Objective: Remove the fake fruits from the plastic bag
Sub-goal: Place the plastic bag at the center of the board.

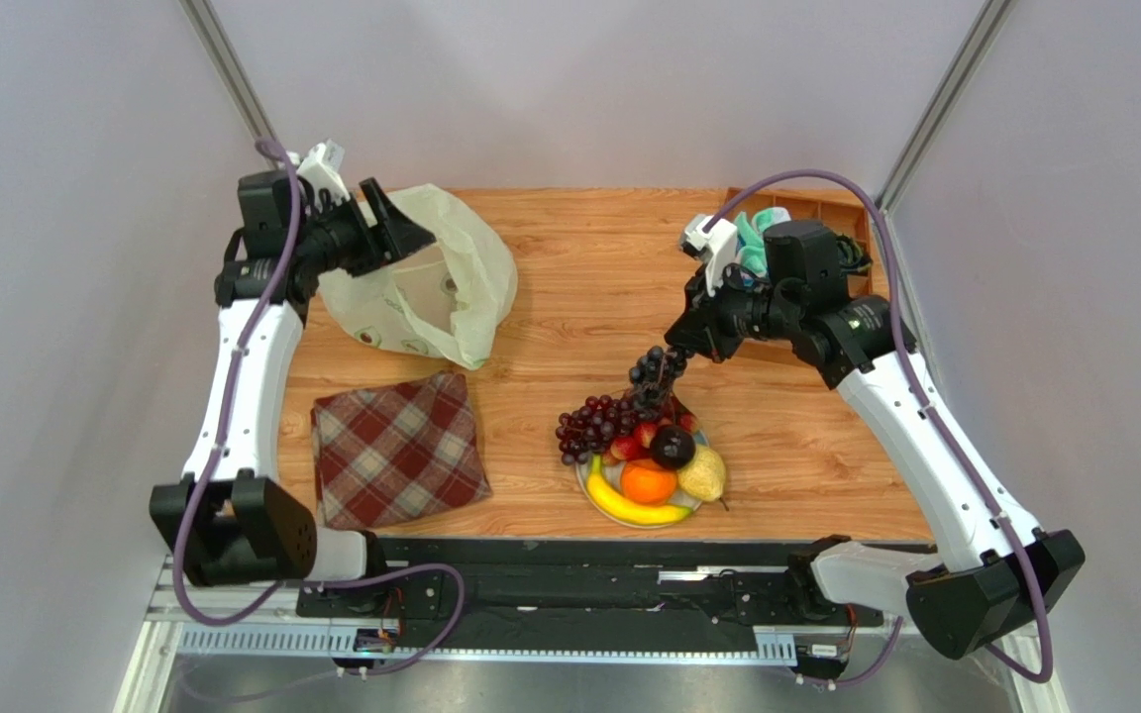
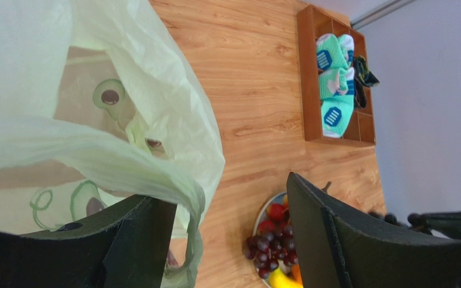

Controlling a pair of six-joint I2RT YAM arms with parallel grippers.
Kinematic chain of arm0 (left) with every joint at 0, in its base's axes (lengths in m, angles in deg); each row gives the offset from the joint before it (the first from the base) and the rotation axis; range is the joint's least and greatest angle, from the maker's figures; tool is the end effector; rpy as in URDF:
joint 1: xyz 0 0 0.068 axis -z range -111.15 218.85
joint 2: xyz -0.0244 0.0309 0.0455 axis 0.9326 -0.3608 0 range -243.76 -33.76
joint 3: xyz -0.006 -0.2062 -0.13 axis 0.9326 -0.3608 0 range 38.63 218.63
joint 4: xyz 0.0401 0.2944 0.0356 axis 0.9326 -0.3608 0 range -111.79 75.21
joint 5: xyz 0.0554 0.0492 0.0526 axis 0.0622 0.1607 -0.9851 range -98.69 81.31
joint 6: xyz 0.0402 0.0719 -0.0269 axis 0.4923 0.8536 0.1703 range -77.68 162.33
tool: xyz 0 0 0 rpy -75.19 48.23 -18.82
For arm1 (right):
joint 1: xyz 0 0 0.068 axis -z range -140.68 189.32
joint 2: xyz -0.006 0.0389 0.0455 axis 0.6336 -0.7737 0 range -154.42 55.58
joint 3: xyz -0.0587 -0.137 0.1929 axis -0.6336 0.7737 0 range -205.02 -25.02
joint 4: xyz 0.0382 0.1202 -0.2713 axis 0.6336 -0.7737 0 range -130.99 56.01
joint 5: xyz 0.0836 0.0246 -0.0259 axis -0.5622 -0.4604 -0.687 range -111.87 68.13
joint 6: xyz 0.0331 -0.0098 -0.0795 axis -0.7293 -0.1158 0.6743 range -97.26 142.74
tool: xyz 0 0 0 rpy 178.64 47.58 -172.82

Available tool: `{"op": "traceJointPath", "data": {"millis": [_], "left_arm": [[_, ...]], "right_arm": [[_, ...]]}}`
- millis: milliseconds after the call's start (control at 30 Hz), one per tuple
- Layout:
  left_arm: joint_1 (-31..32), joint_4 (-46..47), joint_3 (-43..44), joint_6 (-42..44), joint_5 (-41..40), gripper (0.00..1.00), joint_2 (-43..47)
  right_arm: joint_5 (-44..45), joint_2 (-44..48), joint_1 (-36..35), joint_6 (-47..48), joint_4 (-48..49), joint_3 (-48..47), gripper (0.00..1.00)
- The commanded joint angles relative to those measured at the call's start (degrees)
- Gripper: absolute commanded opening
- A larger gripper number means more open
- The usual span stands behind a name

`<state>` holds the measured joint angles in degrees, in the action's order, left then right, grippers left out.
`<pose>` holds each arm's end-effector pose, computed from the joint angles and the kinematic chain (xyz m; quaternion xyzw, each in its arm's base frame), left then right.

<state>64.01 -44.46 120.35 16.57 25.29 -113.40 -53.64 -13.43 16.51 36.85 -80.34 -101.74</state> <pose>0.3846 -0.0104 0.3502 -0.0697 0.8290 -0.3357 0.4419 0.2786 0.1608 0.3427 -0.3869 0.7847 0.2776 0.3969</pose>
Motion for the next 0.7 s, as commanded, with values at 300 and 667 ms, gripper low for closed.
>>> {"op": "traceJointPath", "data": {"millis": [300, 667], "left_arm": [[0.18, 3.22, -9.72, -0.52, -0.31, 0.73, 18.2], [-2.28, 4.18, -12.28, -1.75, 0.21, 0.73, 21.71]], "right_arm": [[-0.22, 1.51, -1.01, -0.31, 4.69, 2.63, 0.0], [-1.19, 3.36, -1.1, -0.66, 4.78, 6.33, 0.0]]}}
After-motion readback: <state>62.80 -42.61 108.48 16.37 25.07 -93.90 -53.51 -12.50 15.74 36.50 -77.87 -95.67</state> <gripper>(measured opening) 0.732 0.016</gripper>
